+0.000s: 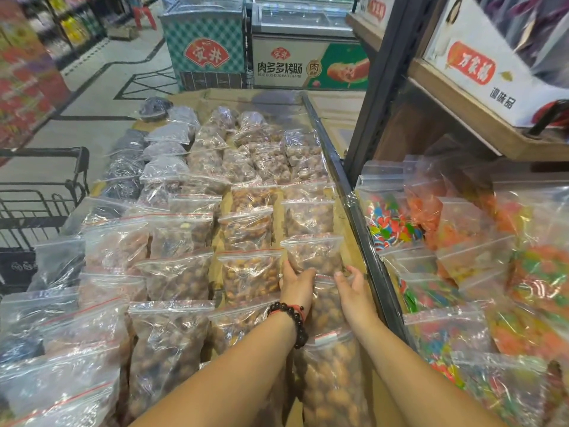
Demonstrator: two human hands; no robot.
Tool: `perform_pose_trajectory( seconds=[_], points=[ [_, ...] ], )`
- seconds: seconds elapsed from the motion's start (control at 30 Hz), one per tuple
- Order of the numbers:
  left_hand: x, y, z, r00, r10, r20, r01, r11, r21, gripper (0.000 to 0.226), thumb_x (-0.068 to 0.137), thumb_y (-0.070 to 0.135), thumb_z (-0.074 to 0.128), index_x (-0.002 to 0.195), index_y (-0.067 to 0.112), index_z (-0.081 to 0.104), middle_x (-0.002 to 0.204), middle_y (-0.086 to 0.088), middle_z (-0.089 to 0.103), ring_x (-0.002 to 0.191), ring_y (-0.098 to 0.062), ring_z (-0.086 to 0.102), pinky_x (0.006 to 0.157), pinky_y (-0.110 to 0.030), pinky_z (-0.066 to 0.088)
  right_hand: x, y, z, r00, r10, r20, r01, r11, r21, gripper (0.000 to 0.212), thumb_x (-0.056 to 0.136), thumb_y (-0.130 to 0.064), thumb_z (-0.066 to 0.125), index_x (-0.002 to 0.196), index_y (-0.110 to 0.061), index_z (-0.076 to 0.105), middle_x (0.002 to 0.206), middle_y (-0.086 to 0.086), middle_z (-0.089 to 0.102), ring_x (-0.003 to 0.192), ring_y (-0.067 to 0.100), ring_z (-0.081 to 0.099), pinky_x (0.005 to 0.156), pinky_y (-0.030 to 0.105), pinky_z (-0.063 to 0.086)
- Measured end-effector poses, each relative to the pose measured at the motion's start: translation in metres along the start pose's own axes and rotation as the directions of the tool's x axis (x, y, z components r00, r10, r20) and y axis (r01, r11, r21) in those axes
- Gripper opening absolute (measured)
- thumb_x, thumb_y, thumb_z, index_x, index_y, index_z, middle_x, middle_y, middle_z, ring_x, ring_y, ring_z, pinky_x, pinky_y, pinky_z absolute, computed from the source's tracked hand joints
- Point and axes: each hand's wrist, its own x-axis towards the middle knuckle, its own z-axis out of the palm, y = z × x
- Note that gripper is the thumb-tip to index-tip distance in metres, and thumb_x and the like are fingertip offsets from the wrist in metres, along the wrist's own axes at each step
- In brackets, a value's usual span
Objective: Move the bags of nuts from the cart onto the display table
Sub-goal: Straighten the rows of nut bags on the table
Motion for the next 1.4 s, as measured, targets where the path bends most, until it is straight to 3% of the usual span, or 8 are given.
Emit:
perform_pose_trajectory(
  seconds=[0.23, 0.47, 0.73, 0.9, 1.03, 1.13, 1.3, 1.4],
  points=[
    [-0.028, 0.006, -0.010, 0.996, 0.029, 0.083, -0.017, 0.990, -0.141, 0.103, 0.069, 0.050, 0.063, 0.151, 0.050, -0.001, 0.165, 0.009, 0.002, 0.151, -0.025, 0.010, 0.120, -0.057, 0.016, -0.028, 0.016, -0.024, 0.997, 0.053, -0.051, -0.042, 0.979, 0.201, 0.067, 0.095, -0.059, 0.045, 0.151, -0.027, 0.031, 0.149, 0.006, 0.047, 0.131, 0.025, 0.050, 0.112, 0.049, 0.039],
    [-0.144, -0.052, -0.008, 1.000, 0.004, -0.022, -0.005, 0.996, -0.089, 0.056, 0.094, 0.024, 0.052, 0.144, 0.038, 0.033, 0.142, 0.010, 0.037, 0.130, -0.013, 0.038, 0.114, -0.039, 0.029, -0.129, 0.082, -0.034, 0.991, 0.132, 0.003, -0.132, 0.989, 0.067, 0.045, 0.102, -0.039, 0.048, 0.146, -0.034, 0.037, 0.129, -0.012, 0.054, 0.119, 0.012, 0.051, 0.093, 0.031, 0.045],
    [-0.117, -0.165, 0.009, 0.972, -0.233, -0.014, 0.230, 0.968, -0.104, 0.061, 0.064, 0.054, 0.057, 0.124, 0.046, 0.053, 0.131, -0.004, 0.063, 0.114, -0.024, 0.063, 0.100, -0.052, 0.048, -0.157, 0.088, -0.006, 0.990, 0.130, -0.054, -0.130, 0.991, 0.003, 0.049, 0.104, -0.040, 0.041, 0.150, -0.022, 0.038, 0.134, 0.000, 0.060, 0.115, 0.015, 0.058, 0.089, 0.028, 0.045],
    [-0.126, -0.151, 0.001, 0.994, -0.111, 0.019, 0.112, 0.992, -0.049, 0.063, 0.073, 0.050, 0.054, 0.135, 0.055, 0.042, 0.143, 0.009, 0.051, 0.129, -0.015, 0.052, 0.108, -0.046, 0.043, -0.157, 0.083, -0.006, 0.991, 0.100, -0.085, -0.094, 0.993, 0.072, 0.041, 0.105, -0.035, 0.043, 0.144, -0.021, 0.044, 0.122, 0.000, 0.063, 0.099, 0.005, 0.060, 0.076, 0.021, 0.047],
    [-0.187, -0.119, -0.028, 0.988, 0.157, -0.005, -0.156, 0.984, 0.084, 0.059, 0.086, 0.024, 0.056, 0.143, 0.034, 0.043, 0.146, 0.014, 0.044, 0.136, -0.002, 0.040, 0.116, -0.033, 0.034, -0.165, 0.080, -0.005, 0.978, 0.075, -0.192, -0.084, 0.996, -0.040, 0.055, 0.093, -0.059, 0.046, 0.142, -0.036, 0.037, 0.138, 0.000, 0.054, 0.124, 0.023, 0.055, 0.098, 0.046, 0.051],
    [-0.212, -0.123, -0.070, 0.911, 0.350, -0.219, -0.309, 0.930, 0.200, 0.055, 0.084, 0.017, 0.055, 0.136, 0.033, 0.045, 0.140, 0.019, 0.044, 0.131, 0.007, 0.039, 0.112, -0.018, 0.030, -0.192, 0.060, 0.006, 0.991, -0.001, -0.134, 0.003, 1.000, 0.011, 0.031, 0.099, -0.026, 0.057, 0.129, -0.030, 0.048, 0.120, -0.006, 0.056, 0.110, 0.016, 0.056, 0.085, 0.016, 0.046],
    [-0.177, -0.128, -0.113, 0.929, 0.011, -0.370, 0.066, 0.979, 0.194, 0.077, 0.094, 0.037, 0.059, 0.156, 0.022, 0.015, 0.163, -0.002, 0.012, 0.148, -0.019, 0.018, 0.119, -0.040, 0.021, -0.210, 0.046, 0.068, 0.977, 0.010, 0.212, -0.017, 0.999, 0.029, 0.061, 0.098, -0.034, 0.058, 0.152, -0.022, 0.032, 0.152, -0.002, 0.041, 0.136, 0.016, 0.044, 0.113, 0.034, 0.036],
    [-0.153, -0.122, -0.116, 0.950, -0.088, -0.300, 0.138, 0.979, 0.150, 0.078, 0.090, 0.059, 0.051, 0.154, 0.022, 0.026, 0.157, -0.007, 0.030, 0.140, -0.027, 0.037, 0.115, -0.043, 0.033, -0.197, 0.037, 0.090, 0.975, 0.079, 0.206, -0.097, 0.992, 0.077, 0.074, 0.095, -0.051, 0.057, 0.156, -0.024, 0.025, 0.159, 0.001, 0.033, 0.144, 0.023, 0.034, 0.117, 0.044, 0.031]
  ],
)
